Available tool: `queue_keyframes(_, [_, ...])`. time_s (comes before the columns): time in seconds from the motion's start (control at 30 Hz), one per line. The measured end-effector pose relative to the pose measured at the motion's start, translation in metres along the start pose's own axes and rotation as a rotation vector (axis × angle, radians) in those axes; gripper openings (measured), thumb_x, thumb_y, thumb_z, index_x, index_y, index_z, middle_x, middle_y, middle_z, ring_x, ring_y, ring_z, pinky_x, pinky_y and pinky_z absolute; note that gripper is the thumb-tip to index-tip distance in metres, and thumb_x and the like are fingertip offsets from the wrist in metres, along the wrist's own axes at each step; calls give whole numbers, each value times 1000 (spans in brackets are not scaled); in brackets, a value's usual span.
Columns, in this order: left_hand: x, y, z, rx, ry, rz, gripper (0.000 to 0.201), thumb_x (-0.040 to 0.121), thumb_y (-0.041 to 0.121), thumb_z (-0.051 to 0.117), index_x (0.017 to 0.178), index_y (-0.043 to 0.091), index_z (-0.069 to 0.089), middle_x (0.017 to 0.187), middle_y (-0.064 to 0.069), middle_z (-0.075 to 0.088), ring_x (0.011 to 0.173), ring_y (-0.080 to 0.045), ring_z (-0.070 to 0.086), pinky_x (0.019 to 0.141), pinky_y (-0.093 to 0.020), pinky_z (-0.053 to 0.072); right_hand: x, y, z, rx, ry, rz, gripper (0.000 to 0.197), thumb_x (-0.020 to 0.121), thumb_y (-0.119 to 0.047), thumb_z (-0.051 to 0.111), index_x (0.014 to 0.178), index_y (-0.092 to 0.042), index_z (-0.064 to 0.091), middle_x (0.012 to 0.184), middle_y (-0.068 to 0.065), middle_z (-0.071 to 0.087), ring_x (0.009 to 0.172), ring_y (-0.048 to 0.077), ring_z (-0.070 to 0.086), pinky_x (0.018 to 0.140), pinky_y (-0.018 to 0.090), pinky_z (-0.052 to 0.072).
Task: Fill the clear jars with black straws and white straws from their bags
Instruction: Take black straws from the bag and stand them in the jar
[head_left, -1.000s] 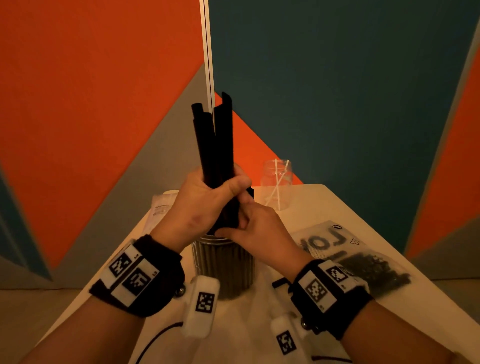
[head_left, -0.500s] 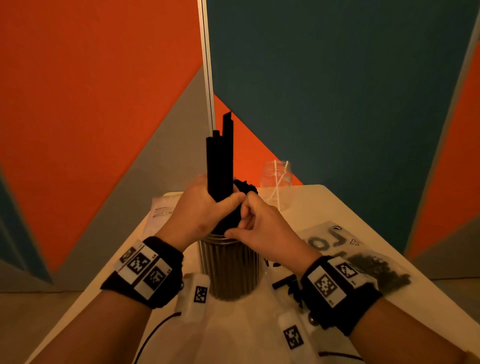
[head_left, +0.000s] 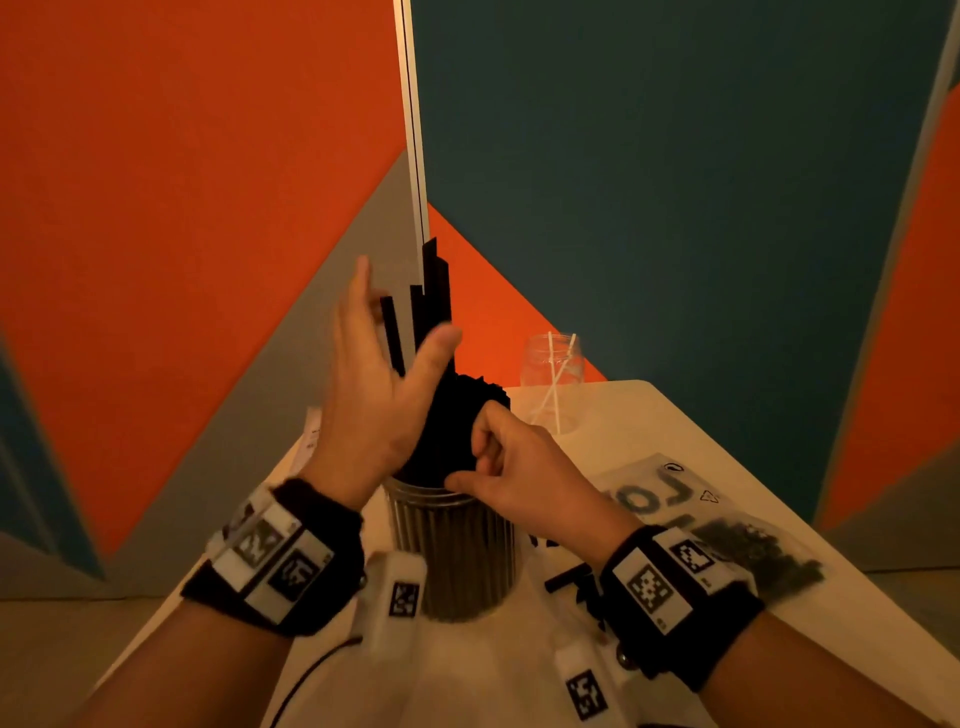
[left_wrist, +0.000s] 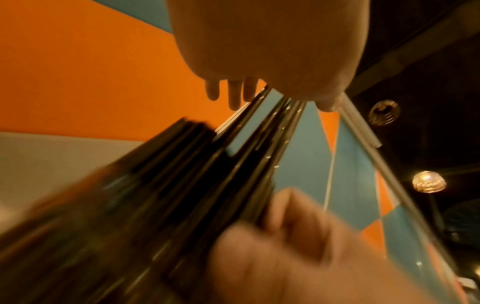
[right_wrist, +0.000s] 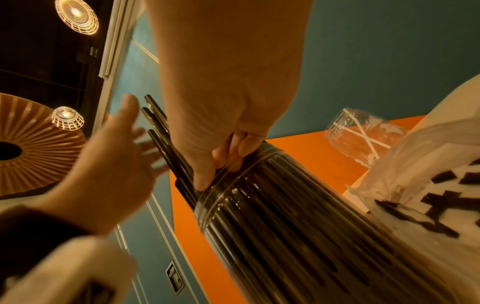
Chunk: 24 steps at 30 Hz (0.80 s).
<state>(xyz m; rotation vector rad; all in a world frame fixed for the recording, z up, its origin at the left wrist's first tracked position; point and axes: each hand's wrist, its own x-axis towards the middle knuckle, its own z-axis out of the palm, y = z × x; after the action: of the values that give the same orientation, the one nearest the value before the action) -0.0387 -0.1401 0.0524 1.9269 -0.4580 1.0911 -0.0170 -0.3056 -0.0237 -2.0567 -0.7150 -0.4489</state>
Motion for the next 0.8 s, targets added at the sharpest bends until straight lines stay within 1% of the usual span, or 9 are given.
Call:
queue_keyframes(0.03, [13,14,-4,13,38,41,81,89,64,52,154,27,19,137,11,39,123,-4,43,97,-22,37,0,0,0,3,-1,2,41,78,-29,84,81,-36,44,70,-11,62,58,4,56,55,18,44])
queue_keyframes(0.13, [57,48,-14,177,45,224,60,95,52,49,145,19,43,130,2,50,119,-7,47,98,-20,38,-1,-1,-1,4,-8,4,40,79,-30,84,82,-35,44,73,-13,62,59,4,56,56,18,44])
queue_keyframes(0.2, [75,59,-14,304,-60,311,49,99,44,46,137,14,54,130,-4,58,121,-15,51,99,-26,38,-2,-2,-1,7,-14,8,40,79,-31,84,82,-35,44,73,-11,63,59,5,57,55,20,46])
queue_keyframes(0.3, [67,52,-3,397,-246,335,35,103,31,45,122,12,66,119,-7,66,113,-24,58,94,-33,42,-4,-2,-1,15,-14,14,41,79,-30,84,83,-35,44,71,-14,61,58,4,56,55,20,45])
queue_keyframes(0.4, [44,33,-3,463,-208,341,33,104,27,43,116,10,69,111,-8,67,104,-28,62,88,-41,47,-4,-2,0,20,1,23,44,77,-28,85,83,-34,42,68,-11,61,57,4,55,56,24,46])
queue_keyframes(0.5, [24,19,-3,570,-216,404,36,102,29,42,112,10,71,103,-7,70,97,-29,64,85,-42,46,-4,-2,1,26,13,24,49,75,-28,87,81,-38,39,66,-11,61,56,3,55,55,21,44])
queue_keyframes(0.67, [-16,3,8,523,-298,399,41,101,34,38,116,13,69,111,-3,70,103,-24,63,91,-41,46,-5,-7,-1,33,24,29,45,71,-32,84,83,-34,41,66,-11,58,58,5,54,56,28,47])
queue_keyframes(0.73, [-38,-9,15,516,-333,399,40,100,34,41,122,13,67,117,-5,68,109,-23,61,96,-40,45,-6,-9,-1,39,18,0,34,74,-36,75,85,-34,43,70,-12,60,62,5,57,55,21,43])
queue_keyframes(0.8, [-54,-19,19,518,-332,381,43,100,35,44,132,11,61,130,-8,63,122,-24,56,105,-42,41,-7,-9,-1,26,16,-28,29,80,-28,69,83,-35,41,72,-11,59,64,3,57,55,17,40])
